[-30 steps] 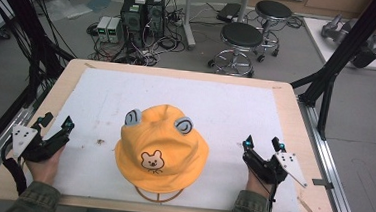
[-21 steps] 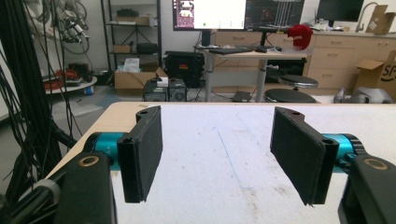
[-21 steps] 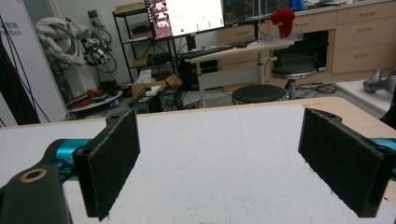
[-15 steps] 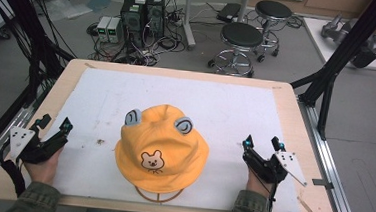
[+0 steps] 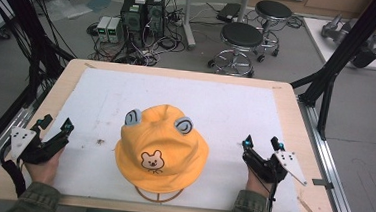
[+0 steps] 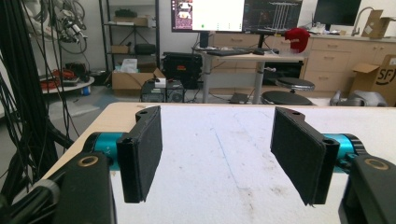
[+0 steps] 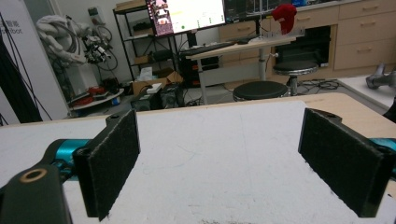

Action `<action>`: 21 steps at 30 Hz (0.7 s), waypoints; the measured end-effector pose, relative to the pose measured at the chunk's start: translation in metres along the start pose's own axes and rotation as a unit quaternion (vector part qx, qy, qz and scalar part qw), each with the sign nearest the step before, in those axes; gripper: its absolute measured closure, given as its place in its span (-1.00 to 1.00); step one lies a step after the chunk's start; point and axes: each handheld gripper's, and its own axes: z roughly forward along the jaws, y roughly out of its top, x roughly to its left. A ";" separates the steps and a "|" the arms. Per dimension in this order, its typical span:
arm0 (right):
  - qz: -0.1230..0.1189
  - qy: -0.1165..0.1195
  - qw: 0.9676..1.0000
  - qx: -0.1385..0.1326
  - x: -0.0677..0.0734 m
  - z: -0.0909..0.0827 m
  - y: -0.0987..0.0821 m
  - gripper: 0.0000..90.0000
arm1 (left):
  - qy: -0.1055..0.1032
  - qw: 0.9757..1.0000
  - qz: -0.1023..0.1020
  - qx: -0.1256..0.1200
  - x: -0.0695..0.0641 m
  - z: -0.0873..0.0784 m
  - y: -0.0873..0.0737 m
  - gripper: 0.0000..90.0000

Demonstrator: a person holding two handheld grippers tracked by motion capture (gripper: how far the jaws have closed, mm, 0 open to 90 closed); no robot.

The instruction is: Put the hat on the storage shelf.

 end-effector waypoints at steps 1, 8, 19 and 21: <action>0.000 0.000 1.000 0.000 0.000 0.000 0.000 -0.74 | 0.000 1.000 0.001 0.000 0.000 0.000 0.000 -0.24; -0.003 0.001 1.000 0.001 0.000 0.001 0.000 -0.74 | 0.000 1.000 0.001 0.000 0.001 0.000 0.000 -0.24; -0.001 0.003 1.000 0.009 0.001 0.002 -0.001 -0.74 | 0.000 1.000 -0.006 0.000 0.002 0.000 0.000 -0.24; -0.001 0.002 1.000 0.010 0.001 0.002 -0.001 -0.74 | 0.000 1.000 -0.007 0.000 0.002 0.000 0.000 -0.24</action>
